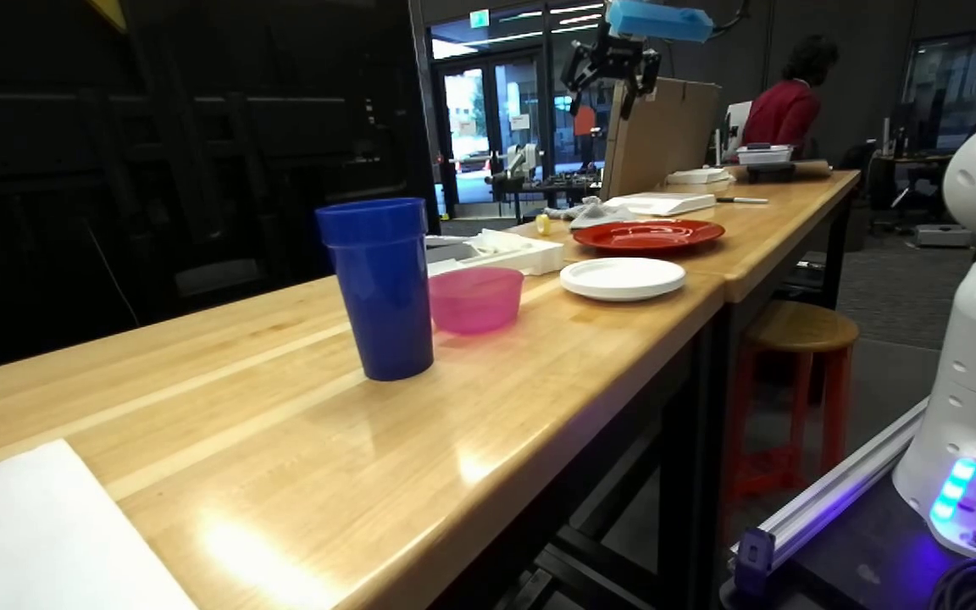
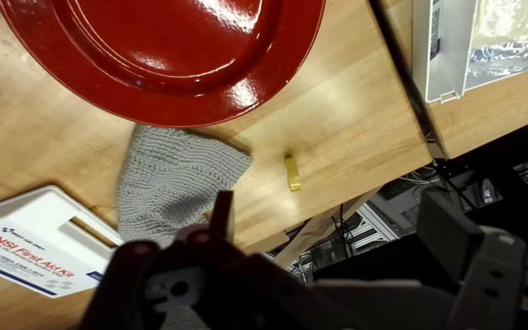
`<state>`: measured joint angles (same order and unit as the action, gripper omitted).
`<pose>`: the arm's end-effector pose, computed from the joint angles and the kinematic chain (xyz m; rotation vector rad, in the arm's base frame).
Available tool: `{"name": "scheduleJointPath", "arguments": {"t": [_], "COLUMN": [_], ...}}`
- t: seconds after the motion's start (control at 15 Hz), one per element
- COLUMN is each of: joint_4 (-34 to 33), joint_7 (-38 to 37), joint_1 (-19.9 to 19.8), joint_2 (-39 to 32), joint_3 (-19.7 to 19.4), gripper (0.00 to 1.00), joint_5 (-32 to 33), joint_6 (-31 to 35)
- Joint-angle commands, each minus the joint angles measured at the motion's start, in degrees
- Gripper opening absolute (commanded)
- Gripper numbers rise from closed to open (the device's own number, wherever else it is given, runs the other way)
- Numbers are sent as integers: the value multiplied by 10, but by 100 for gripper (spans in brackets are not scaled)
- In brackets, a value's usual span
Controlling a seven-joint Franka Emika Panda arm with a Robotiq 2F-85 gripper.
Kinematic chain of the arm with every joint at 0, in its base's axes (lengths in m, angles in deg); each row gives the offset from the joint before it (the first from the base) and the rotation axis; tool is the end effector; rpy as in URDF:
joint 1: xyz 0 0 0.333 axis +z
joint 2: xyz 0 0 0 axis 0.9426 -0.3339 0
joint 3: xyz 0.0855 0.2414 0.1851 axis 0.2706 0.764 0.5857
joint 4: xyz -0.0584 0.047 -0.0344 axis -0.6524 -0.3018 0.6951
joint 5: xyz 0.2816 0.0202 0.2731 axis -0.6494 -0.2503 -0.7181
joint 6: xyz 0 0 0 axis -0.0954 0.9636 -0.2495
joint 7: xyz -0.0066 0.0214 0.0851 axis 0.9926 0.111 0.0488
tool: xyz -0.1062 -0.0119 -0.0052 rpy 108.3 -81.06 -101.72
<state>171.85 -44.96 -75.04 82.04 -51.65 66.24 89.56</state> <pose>0.4456 0.0301 0.5711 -2.9590 0.4990 -0.7618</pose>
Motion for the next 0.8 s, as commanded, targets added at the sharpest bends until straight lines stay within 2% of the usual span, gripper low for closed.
{"name": "scheduleJointPath", "arguments": {"t": [0.0,0.27,0.73], "joint_4": [34,43,-32], "joint_7": [-17,-27,-26], "joint_1": [8,8,-21], "joint_2": [20,22,-11], "joint_3": [12,16,8], "gripper": [100,100,100], "joint_5": [4,2,19], "joint_6": [28,64,12]}}
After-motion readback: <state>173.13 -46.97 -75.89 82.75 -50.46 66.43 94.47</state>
